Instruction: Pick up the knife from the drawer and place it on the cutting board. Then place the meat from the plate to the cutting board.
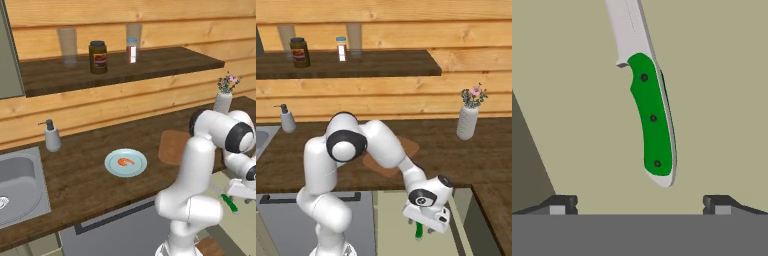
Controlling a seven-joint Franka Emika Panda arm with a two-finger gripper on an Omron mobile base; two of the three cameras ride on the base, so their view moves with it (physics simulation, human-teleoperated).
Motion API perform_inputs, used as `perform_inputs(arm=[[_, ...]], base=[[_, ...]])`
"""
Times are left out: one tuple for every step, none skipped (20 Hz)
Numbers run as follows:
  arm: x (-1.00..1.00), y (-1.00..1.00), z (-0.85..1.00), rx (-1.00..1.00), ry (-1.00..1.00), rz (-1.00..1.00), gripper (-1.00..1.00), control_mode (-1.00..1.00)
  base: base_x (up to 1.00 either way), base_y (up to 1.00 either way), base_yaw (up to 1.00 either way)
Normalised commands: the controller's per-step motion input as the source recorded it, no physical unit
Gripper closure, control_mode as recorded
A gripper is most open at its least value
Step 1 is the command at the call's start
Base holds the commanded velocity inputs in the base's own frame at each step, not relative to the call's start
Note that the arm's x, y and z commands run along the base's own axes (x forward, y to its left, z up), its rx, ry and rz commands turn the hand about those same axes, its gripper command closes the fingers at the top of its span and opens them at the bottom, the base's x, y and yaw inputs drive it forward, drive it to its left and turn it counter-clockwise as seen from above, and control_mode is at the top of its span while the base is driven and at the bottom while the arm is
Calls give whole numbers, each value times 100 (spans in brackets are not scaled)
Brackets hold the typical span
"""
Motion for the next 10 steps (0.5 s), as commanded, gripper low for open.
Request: perform_inputs(arm=[[12, 0, -15, -4, 0, -2, -100, -100], [14, 1, -15, -4, 0, -2, -100, -100], [13, 1, -16, -4, 0, -2, -100, -100], [14, 0, -19, -3, 0, -2, -100, -100], [15, 0, -23, -3, 0, -2, -100, -100], [16, 0, -26, -3, 0, -2, -100, -100], [18, 0, -32, -3, 0, -2, -100, -100], [24, -2, -30, -3, 0, -2, -100, -100], [25, 0, -34, -5, 0, -3, -100, -100], [28, 0, -36, -5, 0, -3, -100, -100]], base=[[0, 0, 0], [0, 0, 0], [0, 0, 0], [0, 0, 0], [0, 0, 0], [0, 0, 0], [0, 0, 0], [0, 0, 0], [0, 0, 0], [0, 0, 0]])
